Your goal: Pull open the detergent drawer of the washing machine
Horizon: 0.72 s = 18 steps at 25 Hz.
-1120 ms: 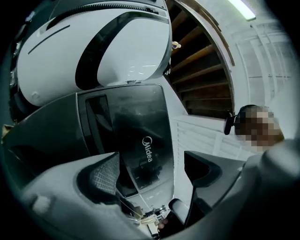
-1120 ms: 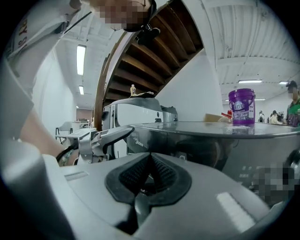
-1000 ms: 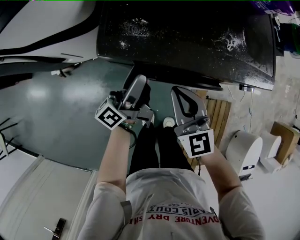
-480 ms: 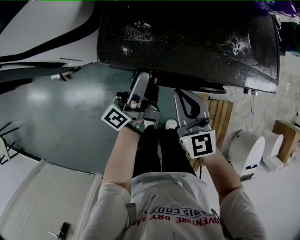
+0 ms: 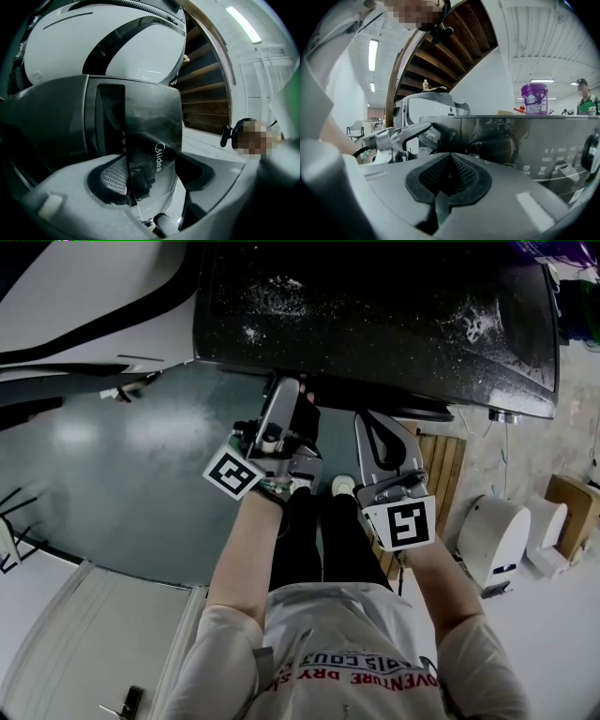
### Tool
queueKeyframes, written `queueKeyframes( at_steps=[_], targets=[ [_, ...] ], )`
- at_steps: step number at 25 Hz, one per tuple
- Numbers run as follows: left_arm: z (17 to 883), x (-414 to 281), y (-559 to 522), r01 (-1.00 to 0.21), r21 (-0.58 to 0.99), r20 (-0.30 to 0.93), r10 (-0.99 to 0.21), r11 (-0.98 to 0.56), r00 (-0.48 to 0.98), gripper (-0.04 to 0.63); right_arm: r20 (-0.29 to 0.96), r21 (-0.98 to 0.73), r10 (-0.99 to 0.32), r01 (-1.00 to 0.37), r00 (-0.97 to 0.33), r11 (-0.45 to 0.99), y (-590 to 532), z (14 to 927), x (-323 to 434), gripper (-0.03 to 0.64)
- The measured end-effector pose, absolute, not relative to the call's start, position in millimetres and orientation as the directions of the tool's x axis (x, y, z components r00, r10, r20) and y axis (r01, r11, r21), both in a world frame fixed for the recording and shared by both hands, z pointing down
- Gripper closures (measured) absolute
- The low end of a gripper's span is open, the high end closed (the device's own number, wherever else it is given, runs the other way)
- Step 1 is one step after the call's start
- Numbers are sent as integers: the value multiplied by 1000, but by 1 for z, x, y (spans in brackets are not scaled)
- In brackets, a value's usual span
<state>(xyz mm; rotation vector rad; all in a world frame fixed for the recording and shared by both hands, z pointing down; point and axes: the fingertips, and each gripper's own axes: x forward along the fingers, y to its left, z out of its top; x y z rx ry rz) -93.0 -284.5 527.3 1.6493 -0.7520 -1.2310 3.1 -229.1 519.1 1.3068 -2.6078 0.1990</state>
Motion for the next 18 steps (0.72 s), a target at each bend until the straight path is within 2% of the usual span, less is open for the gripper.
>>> queueKeyframes(
  at_steps=[5, 18],
  targets=[
    [527, -93, -284, 50, 920, -384, -871, -388, 306, 284, 257, 38, -781, -801, -570, 597, -221, 522, 13, 615],
    [526, -97, -256, 70, 911, -410, -876, -406, 254, 301, 250, 51, -810, -828, -531, 558, -210, 519, 31, 615]
  ],
)
